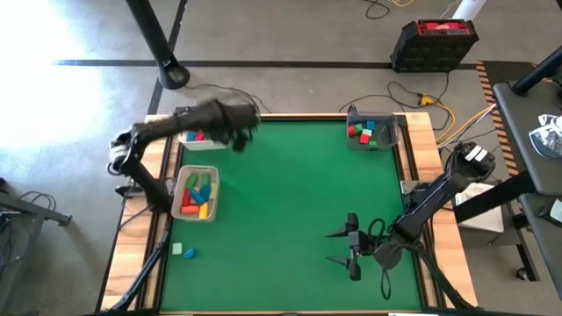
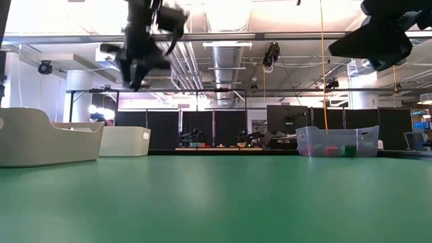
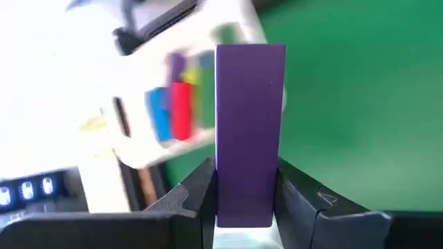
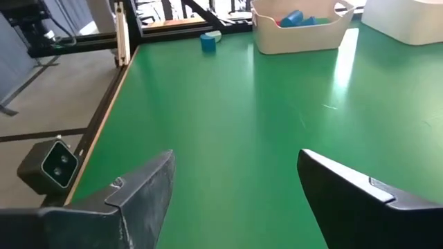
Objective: Sort blocks by size
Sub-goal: Put the violet rectangular block into the white bin
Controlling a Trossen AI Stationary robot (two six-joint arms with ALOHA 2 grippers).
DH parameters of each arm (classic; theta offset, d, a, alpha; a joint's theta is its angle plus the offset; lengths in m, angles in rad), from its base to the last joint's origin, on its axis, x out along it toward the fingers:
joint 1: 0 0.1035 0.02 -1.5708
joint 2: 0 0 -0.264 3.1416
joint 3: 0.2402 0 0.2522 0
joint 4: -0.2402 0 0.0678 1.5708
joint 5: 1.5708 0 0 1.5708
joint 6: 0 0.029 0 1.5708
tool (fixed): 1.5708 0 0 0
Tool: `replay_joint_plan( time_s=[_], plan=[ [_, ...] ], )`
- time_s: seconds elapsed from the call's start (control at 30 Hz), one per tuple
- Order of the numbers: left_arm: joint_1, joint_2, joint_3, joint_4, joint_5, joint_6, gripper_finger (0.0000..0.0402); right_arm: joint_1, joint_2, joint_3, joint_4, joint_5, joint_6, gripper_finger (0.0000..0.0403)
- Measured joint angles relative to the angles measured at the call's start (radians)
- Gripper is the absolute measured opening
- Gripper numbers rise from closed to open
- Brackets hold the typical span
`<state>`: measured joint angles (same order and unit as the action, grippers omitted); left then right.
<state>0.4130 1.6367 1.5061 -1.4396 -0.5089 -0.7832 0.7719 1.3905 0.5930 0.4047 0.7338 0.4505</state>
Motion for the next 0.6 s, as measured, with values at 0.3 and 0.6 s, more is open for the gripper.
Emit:
replay_joint_plan(
  time_s=[0.3, 0.6],
  plan=[
    [0.440, 0.003, -0.096, 0.159, 0.150, 0.222, 0.0088, -0.027, -0.040, 0.000, -0.044, 0.026, -0.036, 0.0274],
    [0.555, 0.057, -0.224, 0.278, 0.255, 0.278, 0.0088, -0.115, -0.075, 0.000, -0.091, 0.030, -0.085, 0.0253]
  ],
)
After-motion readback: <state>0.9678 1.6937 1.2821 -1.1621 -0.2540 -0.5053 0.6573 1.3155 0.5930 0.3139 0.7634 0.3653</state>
